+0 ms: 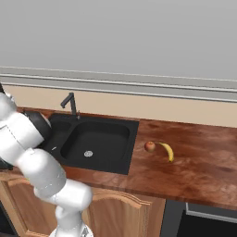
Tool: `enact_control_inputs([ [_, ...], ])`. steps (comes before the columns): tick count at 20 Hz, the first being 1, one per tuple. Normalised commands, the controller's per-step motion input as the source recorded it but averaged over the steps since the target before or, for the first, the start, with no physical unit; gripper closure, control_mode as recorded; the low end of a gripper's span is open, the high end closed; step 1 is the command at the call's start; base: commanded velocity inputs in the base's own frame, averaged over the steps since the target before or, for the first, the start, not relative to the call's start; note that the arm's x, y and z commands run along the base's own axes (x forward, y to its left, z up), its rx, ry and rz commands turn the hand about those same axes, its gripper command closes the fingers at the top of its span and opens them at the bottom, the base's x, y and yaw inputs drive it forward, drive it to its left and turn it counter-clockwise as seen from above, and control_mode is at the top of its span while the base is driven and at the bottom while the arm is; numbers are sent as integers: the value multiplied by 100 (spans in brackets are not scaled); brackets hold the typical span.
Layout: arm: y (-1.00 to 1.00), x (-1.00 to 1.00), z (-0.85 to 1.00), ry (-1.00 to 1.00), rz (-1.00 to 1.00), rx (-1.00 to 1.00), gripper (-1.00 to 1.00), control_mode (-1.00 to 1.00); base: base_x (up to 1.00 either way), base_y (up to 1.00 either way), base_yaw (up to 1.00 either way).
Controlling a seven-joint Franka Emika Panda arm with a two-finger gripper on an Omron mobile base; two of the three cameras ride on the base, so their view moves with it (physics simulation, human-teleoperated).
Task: There is a mixed pile of frozen fruits and vegetables on the counter. Locate all the frozen vegetables and place the items in a bowl on the counter. Take all the frozen fruits and defrost them in a running sink.
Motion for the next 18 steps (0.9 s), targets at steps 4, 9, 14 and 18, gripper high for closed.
enact_control_inputs([
  [4,87,7,-10,0,-6,0,100,-100,0,0,0],
  [9,76,31,-25,9,-6,0,100,-100,0,0,0],
  [14,57,13,-36,0,-4,0,100,-100,0,0,0],
  [18,35,3,-6,11,0,-5,100,-100,0,0,0],
])
